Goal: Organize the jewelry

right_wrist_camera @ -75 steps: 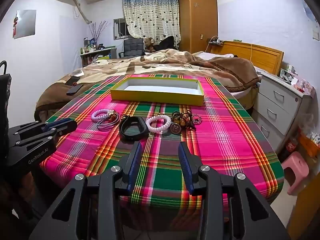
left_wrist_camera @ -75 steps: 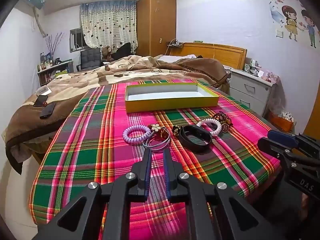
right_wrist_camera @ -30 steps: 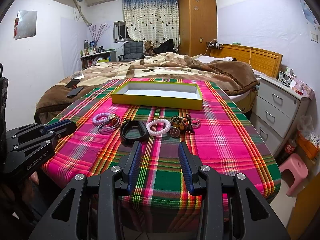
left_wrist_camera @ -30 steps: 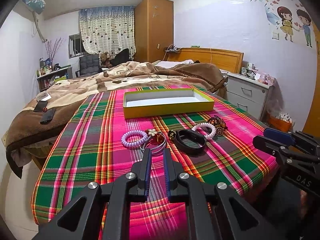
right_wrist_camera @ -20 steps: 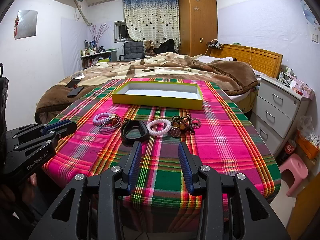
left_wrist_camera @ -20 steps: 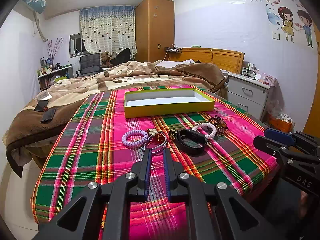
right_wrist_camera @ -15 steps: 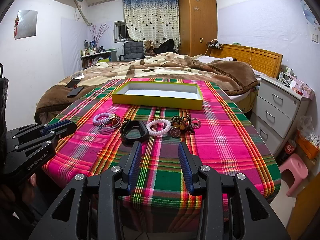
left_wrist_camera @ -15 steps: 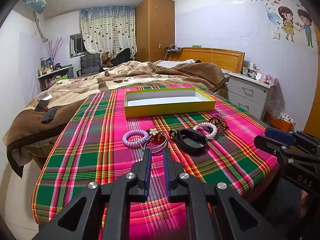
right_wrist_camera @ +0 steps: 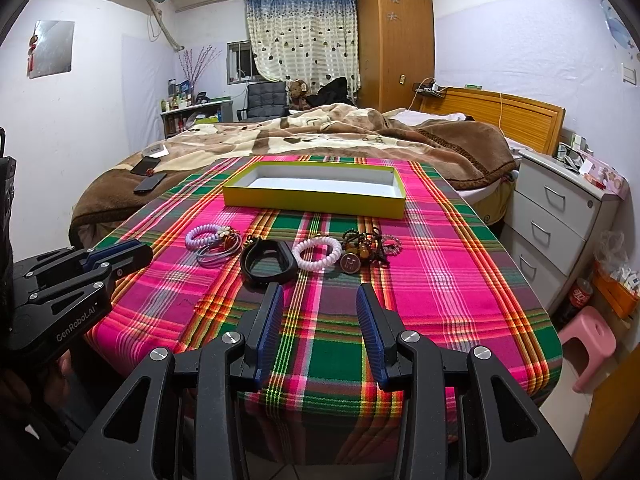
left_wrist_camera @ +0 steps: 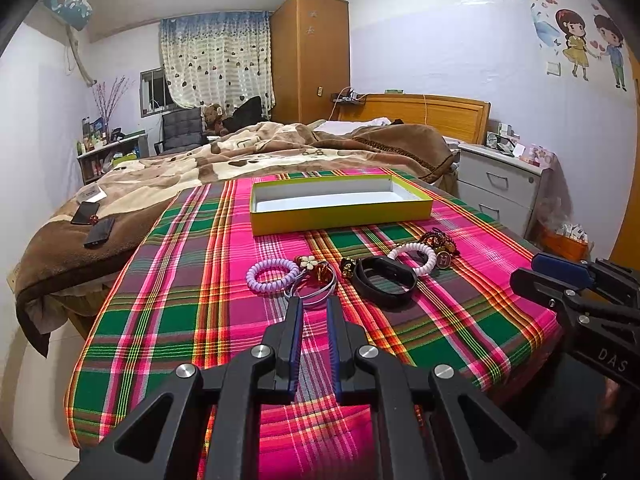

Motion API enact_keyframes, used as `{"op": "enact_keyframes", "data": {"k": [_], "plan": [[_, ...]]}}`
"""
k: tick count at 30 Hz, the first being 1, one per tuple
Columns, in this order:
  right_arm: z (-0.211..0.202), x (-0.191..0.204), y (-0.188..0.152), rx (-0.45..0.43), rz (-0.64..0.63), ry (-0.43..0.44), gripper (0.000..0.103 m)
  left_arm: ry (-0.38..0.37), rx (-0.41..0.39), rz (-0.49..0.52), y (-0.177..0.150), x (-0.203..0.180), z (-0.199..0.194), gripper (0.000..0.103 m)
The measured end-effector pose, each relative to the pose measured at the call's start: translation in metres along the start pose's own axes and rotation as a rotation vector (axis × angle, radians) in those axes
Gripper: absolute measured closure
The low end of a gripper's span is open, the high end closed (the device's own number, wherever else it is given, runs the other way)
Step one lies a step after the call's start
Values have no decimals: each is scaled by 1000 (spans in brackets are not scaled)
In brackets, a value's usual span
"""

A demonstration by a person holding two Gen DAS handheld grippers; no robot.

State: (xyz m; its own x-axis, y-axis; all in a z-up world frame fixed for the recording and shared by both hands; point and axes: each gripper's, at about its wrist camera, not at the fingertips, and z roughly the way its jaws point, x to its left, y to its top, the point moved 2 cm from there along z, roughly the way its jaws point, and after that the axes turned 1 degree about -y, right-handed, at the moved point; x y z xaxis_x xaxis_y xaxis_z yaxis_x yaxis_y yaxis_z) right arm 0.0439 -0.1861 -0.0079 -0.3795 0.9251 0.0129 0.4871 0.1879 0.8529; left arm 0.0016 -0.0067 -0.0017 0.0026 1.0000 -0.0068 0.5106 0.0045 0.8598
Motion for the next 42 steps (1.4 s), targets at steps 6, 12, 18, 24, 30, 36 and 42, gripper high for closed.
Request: {"op": "enact_keyframes", "data": {"k": [6, 12, 18, 24, 30, 36, 42], "plan": [[0, 0, 0, -2, -1, 0, 64, -5, 3, 5, -2, -1, 1, 92], [0, 0, -1, -1, -1, 0, 64, -7, 5, 6, -2, -2, 2, 92], [0, 0, -1, 0, 0, 0, 64, -5, 5, 4, -2, -2, 3, 92], [1, -1, -2, 3, 1, -1, 64, -19, 16, 12, -1, -3, 8, 92], [15, -9, -2, 20, 16, -8, 64, -62, 52, 9, 5, -4, 24, 92], [33, -23, 4, 42, 48, -8, 64, -99, 96, -6, 13, -7, 46, 92], [55, -37, 11, 76, 86, 6, 64, -154, 148, -38, 22, -12, 68, 87]]}}
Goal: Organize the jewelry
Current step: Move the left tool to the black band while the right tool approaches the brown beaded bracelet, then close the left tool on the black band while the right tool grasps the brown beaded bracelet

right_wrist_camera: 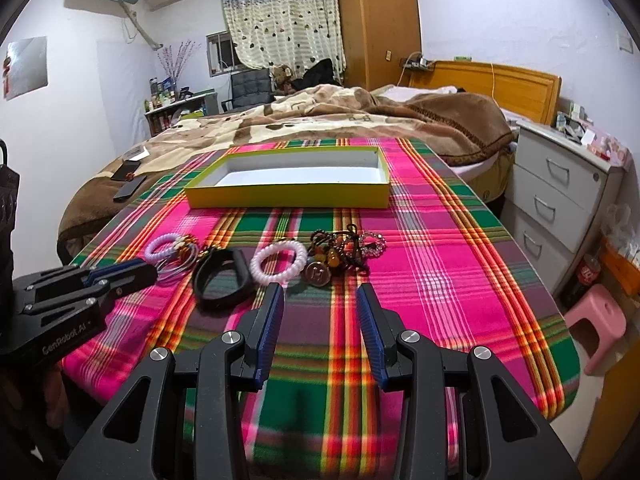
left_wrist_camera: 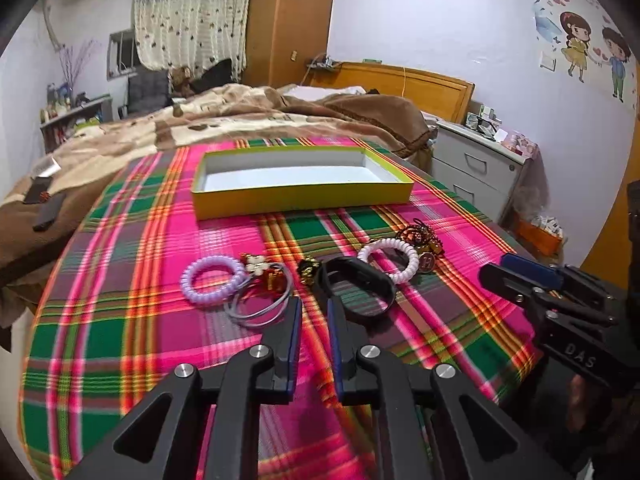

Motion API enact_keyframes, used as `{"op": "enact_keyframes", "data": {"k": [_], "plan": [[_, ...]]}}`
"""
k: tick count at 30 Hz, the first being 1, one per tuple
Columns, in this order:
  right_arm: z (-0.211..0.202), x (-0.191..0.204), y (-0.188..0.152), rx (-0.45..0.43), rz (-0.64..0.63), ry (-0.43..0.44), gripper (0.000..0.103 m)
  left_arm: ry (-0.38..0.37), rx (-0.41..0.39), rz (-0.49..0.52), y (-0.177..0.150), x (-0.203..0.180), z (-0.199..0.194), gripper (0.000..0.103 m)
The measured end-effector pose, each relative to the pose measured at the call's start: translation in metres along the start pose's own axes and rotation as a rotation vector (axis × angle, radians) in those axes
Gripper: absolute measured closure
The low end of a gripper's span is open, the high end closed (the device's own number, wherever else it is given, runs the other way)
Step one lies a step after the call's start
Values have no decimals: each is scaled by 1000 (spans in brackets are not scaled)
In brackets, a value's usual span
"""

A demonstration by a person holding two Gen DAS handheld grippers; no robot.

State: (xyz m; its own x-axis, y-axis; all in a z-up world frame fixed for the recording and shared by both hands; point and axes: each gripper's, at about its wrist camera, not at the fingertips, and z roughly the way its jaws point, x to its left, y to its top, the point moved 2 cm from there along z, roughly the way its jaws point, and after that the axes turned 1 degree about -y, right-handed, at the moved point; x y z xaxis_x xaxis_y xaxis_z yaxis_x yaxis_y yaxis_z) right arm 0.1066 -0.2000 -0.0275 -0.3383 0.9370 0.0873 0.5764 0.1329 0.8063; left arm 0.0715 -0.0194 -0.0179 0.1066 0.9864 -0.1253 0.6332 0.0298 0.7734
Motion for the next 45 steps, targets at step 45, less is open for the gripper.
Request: {"op": "enact_keyframes", "data": {"k": [45], "plan": [[89, -28, 46, 261, 56, 106, 91, -5, 162, -45, 13, -7, 61, 85]]}}
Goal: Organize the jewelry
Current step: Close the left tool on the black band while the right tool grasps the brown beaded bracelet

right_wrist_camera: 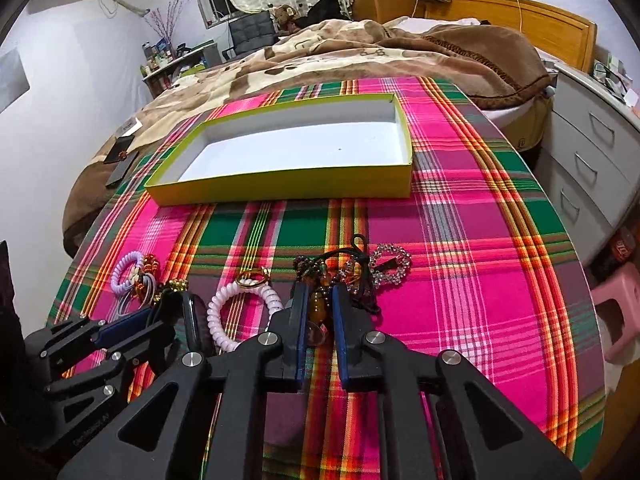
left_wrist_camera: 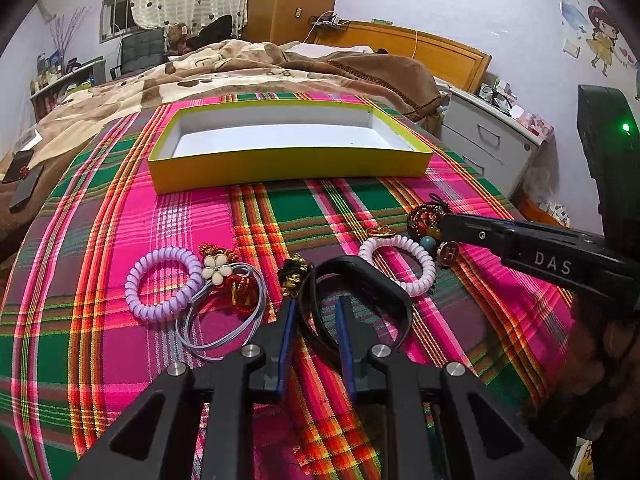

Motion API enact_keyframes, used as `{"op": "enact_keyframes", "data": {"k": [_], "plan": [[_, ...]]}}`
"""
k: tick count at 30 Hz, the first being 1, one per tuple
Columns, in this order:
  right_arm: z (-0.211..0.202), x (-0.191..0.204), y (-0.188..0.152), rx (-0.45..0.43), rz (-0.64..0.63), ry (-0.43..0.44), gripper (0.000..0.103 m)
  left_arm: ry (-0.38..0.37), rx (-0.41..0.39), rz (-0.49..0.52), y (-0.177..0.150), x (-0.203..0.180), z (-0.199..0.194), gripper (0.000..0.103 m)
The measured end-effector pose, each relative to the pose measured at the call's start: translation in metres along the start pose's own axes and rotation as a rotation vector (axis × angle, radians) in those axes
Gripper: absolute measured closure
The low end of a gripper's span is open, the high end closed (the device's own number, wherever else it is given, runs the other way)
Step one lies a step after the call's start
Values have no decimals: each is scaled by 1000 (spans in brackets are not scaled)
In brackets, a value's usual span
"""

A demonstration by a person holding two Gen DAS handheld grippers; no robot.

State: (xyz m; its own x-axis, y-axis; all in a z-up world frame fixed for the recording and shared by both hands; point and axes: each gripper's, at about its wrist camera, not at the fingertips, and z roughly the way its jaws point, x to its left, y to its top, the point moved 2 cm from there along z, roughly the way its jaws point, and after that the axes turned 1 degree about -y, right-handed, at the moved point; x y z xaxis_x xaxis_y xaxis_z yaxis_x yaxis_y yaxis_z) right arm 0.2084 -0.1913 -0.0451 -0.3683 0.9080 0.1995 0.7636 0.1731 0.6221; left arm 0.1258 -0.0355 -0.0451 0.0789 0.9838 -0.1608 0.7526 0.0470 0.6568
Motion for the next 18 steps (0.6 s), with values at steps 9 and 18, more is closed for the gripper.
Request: {"op": "enact_keyframes", "data": {"k": [9, 18], "plan": [[-16, -2, -6, -39, 31, 22, 92, -10, -10, 23, -4, -2, -3, 94], [-33, -1, -7, -83, 40, 49, 103, -16, -15, 20, -8, 0, -10, 95]]}}
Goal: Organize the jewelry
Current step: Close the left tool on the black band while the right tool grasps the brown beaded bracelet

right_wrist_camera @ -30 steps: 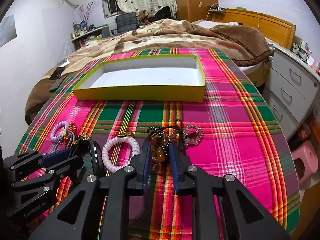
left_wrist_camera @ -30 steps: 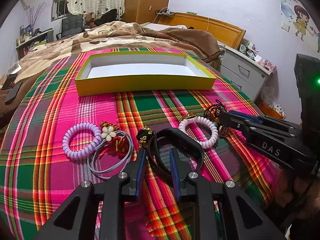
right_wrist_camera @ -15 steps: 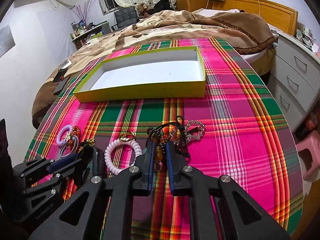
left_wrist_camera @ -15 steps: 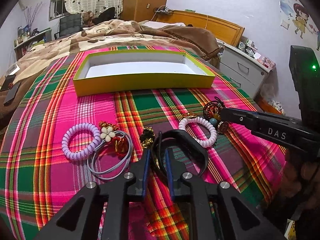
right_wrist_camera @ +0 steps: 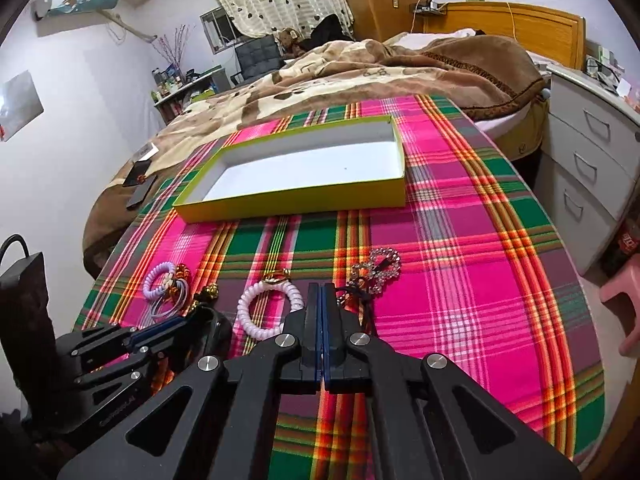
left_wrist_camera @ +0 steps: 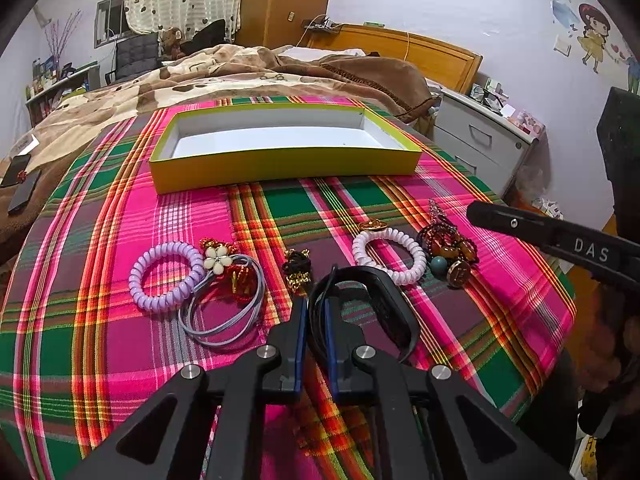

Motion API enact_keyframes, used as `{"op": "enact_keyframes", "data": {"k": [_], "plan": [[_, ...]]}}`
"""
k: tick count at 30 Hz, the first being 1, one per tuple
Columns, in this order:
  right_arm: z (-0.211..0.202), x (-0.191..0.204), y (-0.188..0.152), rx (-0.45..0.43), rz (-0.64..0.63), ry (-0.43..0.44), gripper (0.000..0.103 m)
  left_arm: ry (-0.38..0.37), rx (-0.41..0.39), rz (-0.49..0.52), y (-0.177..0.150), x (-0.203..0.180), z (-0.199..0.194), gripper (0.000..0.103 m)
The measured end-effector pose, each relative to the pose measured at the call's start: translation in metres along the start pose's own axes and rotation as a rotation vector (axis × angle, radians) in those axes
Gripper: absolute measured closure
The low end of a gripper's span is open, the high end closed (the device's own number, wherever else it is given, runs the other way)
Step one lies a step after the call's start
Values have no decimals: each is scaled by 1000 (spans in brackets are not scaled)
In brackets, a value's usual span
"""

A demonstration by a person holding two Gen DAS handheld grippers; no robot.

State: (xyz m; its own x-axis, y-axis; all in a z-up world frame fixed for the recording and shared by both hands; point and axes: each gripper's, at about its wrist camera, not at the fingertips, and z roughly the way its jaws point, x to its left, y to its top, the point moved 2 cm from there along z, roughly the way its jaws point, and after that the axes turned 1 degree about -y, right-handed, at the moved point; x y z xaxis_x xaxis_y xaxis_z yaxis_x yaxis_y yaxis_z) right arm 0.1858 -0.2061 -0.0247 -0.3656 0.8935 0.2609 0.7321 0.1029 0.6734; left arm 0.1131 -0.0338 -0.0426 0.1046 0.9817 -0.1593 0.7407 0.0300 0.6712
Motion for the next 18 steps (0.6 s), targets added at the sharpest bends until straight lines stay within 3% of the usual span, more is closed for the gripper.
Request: {"op": "enact_keyframes", "data": {"k": [4, 8, 18], "plan": [[1, -5, 1, 16, 20, 24, 103, -9, 2, -2, -2, 0, -3, 95], [9, -3, 0, 50, -28, 14, 82, -14, 3, -1, -4, 1, -5, 95], [37, 3, 3, 168, -158, -33, 84, -15, 5, -3, -2, 2, -4, 95]]}}
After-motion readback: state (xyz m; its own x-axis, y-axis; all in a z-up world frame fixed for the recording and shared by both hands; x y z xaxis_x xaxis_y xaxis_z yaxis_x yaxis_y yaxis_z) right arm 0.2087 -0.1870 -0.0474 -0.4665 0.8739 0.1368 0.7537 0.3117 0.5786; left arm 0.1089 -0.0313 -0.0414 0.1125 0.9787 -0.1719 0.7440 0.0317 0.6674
